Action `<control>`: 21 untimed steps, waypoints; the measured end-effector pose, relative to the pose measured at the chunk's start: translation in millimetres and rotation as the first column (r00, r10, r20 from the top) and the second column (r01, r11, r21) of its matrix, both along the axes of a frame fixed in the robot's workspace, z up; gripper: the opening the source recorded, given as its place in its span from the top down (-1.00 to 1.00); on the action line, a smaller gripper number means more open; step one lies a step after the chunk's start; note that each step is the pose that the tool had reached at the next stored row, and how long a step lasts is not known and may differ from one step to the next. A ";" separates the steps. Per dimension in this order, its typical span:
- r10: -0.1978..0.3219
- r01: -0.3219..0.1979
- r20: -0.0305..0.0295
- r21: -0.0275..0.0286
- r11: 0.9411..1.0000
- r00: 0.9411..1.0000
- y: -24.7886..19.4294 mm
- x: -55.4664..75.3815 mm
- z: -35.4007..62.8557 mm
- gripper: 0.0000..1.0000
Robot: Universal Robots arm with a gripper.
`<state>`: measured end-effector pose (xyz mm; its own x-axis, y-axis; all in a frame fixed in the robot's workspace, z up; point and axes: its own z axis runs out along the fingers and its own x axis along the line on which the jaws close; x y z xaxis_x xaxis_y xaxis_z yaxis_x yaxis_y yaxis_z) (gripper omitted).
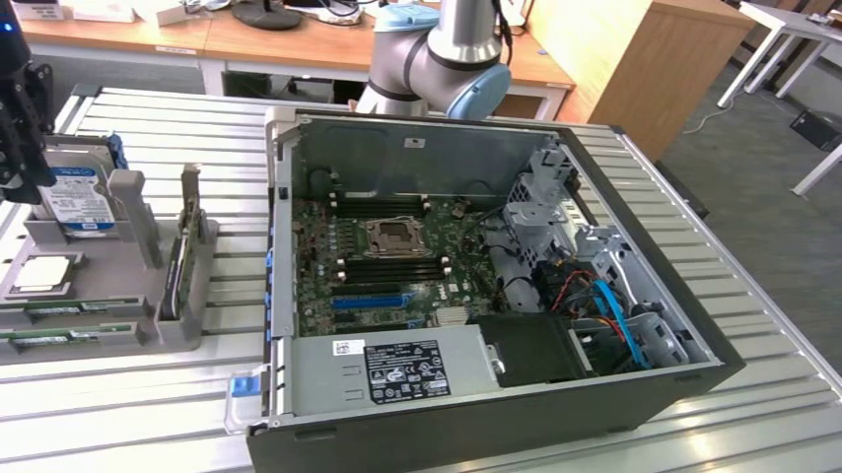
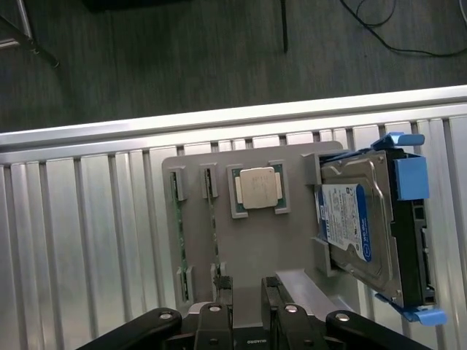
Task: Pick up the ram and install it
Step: 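Pick up the ram and move it above insertion slot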
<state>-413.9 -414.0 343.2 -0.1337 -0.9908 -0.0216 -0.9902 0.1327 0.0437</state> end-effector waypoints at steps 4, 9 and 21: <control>0.001 -0.001 0.000 0.000 1.000 1.000 0.0 0.0 -4.9 0.40; 0.002 -0.002 0.000 0.000 1.000 1.000 0.0 0.0 -10.5 0.40; 0.004 -0.004 0.000 -0.001 1.000 1.000 0.0 -0.1 -26.3 0.40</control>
